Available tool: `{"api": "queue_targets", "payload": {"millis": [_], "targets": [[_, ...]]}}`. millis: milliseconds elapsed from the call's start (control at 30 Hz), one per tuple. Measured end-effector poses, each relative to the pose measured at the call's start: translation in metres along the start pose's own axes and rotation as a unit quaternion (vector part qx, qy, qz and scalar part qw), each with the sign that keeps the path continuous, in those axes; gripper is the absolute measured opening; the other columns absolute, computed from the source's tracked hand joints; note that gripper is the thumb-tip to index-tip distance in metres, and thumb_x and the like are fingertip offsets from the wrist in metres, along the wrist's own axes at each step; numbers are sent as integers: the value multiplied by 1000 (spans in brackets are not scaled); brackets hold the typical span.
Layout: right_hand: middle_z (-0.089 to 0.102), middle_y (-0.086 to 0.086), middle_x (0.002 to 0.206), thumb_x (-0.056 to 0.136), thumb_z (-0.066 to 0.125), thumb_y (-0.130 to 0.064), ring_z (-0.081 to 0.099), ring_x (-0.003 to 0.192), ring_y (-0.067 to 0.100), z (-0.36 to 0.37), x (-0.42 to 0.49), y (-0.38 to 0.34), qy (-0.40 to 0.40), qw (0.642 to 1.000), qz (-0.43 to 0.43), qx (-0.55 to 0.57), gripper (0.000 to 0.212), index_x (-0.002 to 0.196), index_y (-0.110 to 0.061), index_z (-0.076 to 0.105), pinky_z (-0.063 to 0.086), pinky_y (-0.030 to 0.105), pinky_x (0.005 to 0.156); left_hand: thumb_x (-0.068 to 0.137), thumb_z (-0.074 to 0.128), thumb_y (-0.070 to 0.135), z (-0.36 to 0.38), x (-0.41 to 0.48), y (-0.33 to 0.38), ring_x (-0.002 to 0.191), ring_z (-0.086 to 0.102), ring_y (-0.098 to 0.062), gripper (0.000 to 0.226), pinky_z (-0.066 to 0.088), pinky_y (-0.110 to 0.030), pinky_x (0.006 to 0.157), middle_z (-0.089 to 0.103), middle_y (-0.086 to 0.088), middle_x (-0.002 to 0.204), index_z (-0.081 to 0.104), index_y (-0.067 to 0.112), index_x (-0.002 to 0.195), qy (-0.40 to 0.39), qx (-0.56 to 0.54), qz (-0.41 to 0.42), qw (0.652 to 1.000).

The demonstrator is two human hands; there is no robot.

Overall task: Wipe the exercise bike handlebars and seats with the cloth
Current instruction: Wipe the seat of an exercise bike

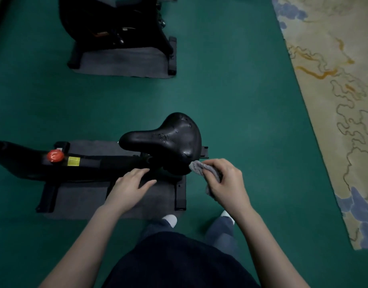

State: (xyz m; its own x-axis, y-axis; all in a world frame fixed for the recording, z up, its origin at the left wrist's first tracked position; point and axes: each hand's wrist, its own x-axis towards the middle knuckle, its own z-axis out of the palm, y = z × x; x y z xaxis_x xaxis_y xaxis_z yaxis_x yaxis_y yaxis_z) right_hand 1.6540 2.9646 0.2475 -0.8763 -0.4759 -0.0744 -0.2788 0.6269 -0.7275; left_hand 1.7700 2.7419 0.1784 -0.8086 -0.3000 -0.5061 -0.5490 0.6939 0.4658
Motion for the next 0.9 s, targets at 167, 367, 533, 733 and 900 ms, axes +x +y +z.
{"api": "queue_targets", "payload": {"millis": [167,367,533,733,900], "targets": [[66,-9,87,90,63,-15,58,83,3,-39,32,43,-47,997,-54,1,11,95,-18,72,41,9,74,92,48,52,28,1,40,129,43,-16,60,34,-37,108,41,5,144,39,22,143,52,-24,-55,997],[64,-9,86,90,64,-17,57,82,4,-108,60,98,-141,979,-147,-17,9,95,-18,71,38,6,73,92,47,54,76,-7,121,134,37,-18,63,26,-38,110,40,2,146,36,21,144,139,-33,-153,978],[64,-10,85,90,64,-17,59,81,4,-152,80,134,-182,966,-183,-1,7,92,-19,71,43,12,72,91,48,54,107,-8,180,135,35,-19,65,25,-40,109,40,0,147,36,20,145,236,-59,-236,941],[65,-9,86,88,66,-13,59,83,2,-159,115,153,-210,961,-182,9,10,91,-20,72,41,8,71,91,49,53,110,-1,211,137,31,-19,68,23,-40,110,35,0,149,30,20,147,275,-104,-282,913],[65,-10,85,87,66,-10,57,86,-2,-143,139,145,-264,942,-205,9,12,90,-20,72,40,5,70,91,49,55,106,2,212,138,29,-19,71,23,-40,110,31,0,152,25,21,149,285,-121,-335,890]]}}
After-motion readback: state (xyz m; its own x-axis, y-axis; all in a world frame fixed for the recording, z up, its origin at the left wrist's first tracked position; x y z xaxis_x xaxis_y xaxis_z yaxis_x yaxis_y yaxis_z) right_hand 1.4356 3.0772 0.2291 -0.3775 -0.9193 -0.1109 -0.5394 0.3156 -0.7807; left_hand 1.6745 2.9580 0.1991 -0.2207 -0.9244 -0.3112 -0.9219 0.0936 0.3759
